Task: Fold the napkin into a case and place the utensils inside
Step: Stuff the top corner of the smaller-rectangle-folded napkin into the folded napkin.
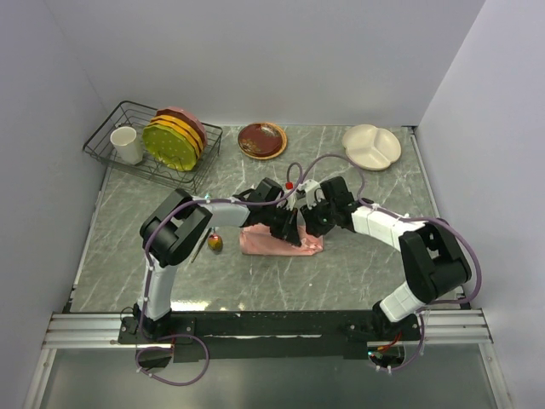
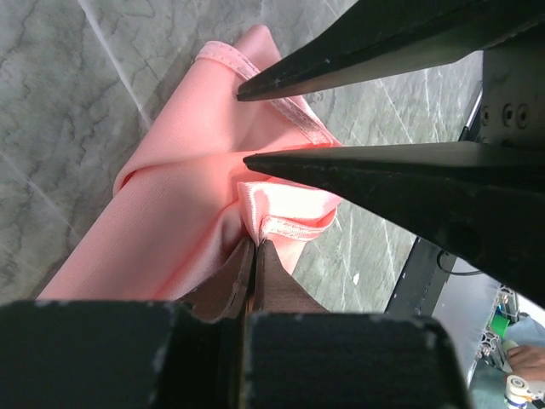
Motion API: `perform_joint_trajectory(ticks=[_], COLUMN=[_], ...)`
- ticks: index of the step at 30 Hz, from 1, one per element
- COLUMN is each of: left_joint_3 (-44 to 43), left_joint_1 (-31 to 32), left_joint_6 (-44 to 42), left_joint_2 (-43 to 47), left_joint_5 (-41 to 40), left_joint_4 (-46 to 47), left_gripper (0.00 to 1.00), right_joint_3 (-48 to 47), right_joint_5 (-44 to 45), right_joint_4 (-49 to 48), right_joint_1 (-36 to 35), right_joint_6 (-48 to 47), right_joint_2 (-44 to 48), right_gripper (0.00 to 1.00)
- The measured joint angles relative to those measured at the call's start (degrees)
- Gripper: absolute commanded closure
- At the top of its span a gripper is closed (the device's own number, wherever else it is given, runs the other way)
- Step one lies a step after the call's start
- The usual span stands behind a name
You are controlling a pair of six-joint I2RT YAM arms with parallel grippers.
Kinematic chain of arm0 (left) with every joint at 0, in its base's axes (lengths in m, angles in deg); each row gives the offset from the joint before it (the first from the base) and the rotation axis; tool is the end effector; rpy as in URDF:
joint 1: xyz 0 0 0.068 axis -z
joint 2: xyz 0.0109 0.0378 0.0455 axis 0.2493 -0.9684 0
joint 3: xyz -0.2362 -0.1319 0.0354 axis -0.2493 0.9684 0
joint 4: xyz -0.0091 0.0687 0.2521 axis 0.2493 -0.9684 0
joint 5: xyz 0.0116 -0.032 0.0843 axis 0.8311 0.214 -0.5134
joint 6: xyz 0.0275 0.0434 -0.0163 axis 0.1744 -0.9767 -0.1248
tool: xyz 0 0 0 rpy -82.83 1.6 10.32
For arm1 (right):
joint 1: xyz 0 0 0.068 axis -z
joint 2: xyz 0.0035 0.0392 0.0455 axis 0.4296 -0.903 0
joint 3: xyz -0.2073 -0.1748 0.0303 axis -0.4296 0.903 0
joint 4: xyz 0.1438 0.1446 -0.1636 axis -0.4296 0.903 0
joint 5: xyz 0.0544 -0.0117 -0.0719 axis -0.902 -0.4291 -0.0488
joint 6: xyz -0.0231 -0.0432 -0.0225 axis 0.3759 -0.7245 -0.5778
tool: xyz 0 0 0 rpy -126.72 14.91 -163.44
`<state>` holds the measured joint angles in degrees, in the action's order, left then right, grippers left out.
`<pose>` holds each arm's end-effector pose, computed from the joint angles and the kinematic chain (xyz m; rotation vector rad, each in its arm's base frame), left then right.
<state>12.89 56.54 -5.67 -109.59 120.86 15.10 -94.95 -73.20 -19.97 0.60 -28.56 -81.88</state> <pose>0.2941 -0.2962 0.1299 0.7565 2.4978 -1.3094 0.2676 0.1363 0.1742 -0.9512 2.3252 0.4870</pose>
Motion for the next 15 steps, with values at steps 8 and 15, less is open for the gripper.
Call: perform_joint_trajectory(ticks=[8, 15], left_joint_3=[-0.6, -1.5], left_joint_1=[-0.5, -1.0], left_joint_6=[0.4, 0.9], left_joint_2=[-0.9, -1.8], left_joint_5=[1.5, 2.7], left_joint_4=[-0.1, -0.1], left_gripper=[0.99, 0.99], right_joint_3=[7.0, 7.6], right_joint_5=[-0.2, -1.0], right_joint_4=[-4.9, -8.0], right_joint_1=[0.0, -0.2], right_joint_6=[-3.0, -7.4], right_joint_2=[7.9, 9.2], right_gripper=[0.66, 0.66])
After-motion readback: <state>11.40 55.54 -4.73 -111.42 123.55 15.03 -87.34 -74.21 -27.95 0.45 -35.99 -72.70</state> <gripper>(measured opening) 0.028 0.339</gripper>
